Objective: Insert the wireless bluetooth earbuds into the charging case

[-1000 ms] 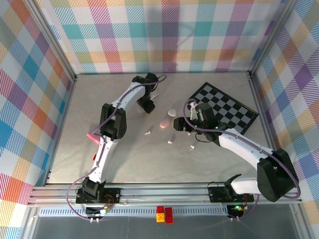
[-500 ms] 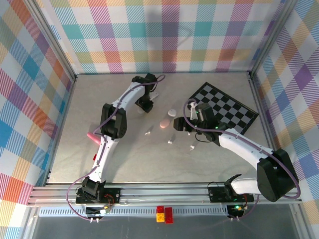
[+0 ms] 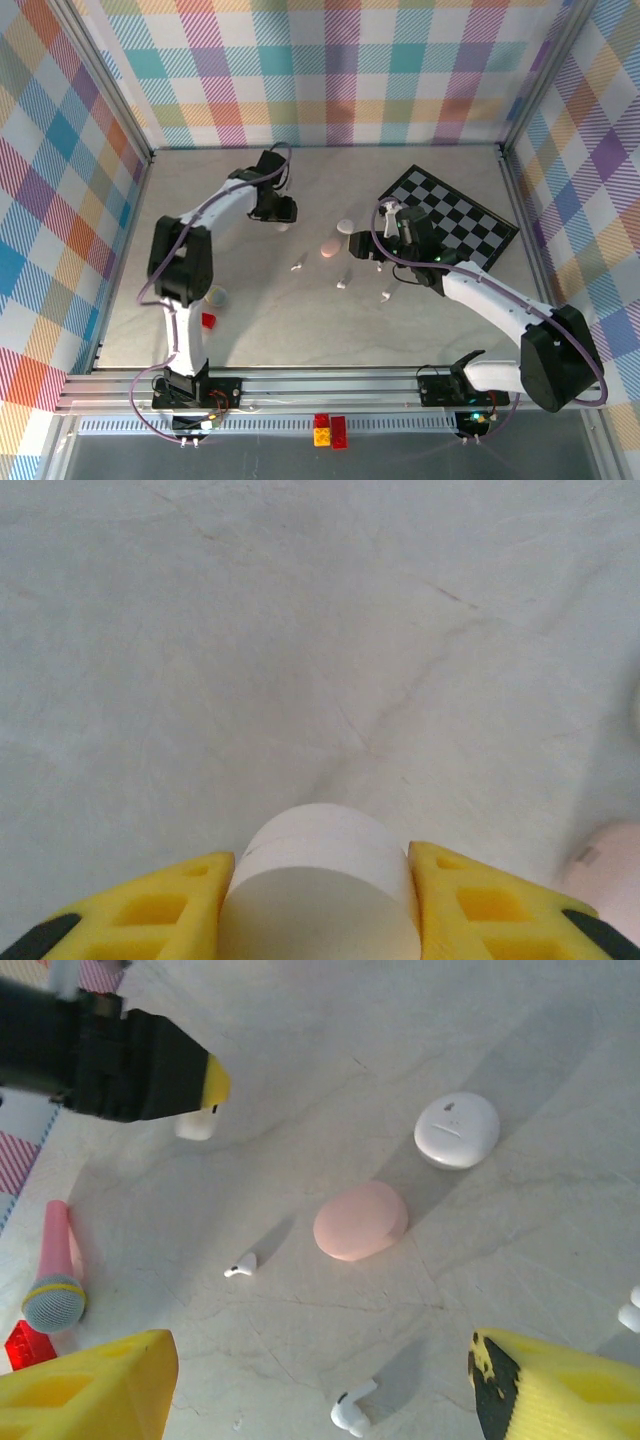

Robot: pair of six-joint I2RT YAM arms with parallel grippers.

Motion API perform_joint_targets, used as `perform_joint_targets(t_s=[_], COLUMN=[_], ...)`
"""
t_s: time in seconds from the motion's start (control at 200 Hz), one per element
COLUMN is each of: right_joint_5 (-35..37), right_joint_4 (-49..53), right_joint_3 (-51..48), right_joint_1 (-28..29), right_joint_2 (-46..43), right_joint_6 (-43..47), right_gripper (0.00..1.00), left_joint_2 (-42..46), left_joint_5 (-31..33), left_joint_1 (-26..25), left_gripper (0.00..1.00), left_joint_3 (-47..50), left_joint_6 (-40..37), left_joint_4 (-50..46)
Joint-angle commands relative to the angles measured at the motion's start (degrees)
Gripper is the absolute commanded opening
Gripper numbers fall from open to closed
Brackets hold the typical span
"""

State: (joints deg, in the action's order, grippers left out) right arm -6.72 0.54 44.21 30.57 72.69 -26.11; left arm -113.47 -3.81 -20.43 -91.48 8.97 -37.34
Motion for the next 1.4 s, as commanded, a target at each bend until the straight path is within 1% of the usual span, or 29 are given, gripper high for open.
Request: perform_joint_targets(t_s=[0.0,0.07,0.11,0.145,0.205,0.255,0.39,0.47,0.565,0.64,0.79,1.06,1.255,1.295,1.395], right_joint_5=[-3.1,-5.4,-7.0,-8.4,-10.6,-11.3,-11.3,-11.1,-10.9,-11.7,-13.3,-16.7,-16.2,-16.0,-15.8], right_joint_4=[-5.7,-8.1,-9.6,-11.2,-14.2,-16.0,-21.3,-24.8,-29.6,-30.3,-32.6,-32.7,-33.7,-34.5,-35.2], right_joint_3=[-0.2,-0.1,0.0,-0.1,-0.3,-0.3,-0.3,-0.8,-1.6,-0.7,0.9,4.1,5.7,5.9,7.4], right_joint_1=[0.0,0.0,0.0,0.1,0.5,1.1,4.0,6.0,7.5,7.9,8.3,10.1,11.7,11.7,11.7], right_joint_2=[1.3,2.2,2.6,3.0,3.8,4.7,6.9,7.6,8.4,9.7,11.9,14.1,15.1,15.5,16.5], right_joint_6=[0.0,-0.7,-0.8,-0.8,-0.7,-0.1,2.2,3.9,4.3,3.8,2.4,3.7,3.5,2.8,1.6], right_gripper=[0.76,0.76,0.76,0.76,0.76,0.77,0.79,0.80,0.80,0.80,0.79,0.79,0.79,0.77,0.65], left_joint_2=[9.7,15.8,18.6,20.6,23.6,26.1,31.7,33.7,35.4,37.1,41.5,42.5,42.5,42.5,42.5], left_joint_5=[-3.7,-5.6,-6.2,-7.1,-8.6,-7.6,-6.9,-5.9,-3.7,-3.5,-2.5,-3.7,-4.4,-4.5,-5.0], left_joint_1=[0.5,0.3,0.3,0.2,-0.3,-1.5,-6.0,-8.1,-9.4,-9.5,-9.7,-9.9,-9.9,-9.9,-9.9], left_gripper=[0.37,0.37,0.35,0.33,0.33,0.35,0.35,0.35,0.33,0.32,0.32,0.32,0.32,0.32,0.32], left_joint_3=[8.5,16.0,19.1,21.5,24.5,26.9,32.5,32.8,30.4,29.9,33.3,33.5,33.7,33.6,33.4], left_joint_6=[15.9,21.4,25.1,28.1,32.6,36.6,47.1,52.4,55.9,57.4,61.3,61.6,61.5,61.4,61.3], left_joint_4=[15.0,23.3,26.2,27.9,30.0,31.0,35.6,34.2,27.0,23.9,25.2,24.2,24.7,24.6,24.4])
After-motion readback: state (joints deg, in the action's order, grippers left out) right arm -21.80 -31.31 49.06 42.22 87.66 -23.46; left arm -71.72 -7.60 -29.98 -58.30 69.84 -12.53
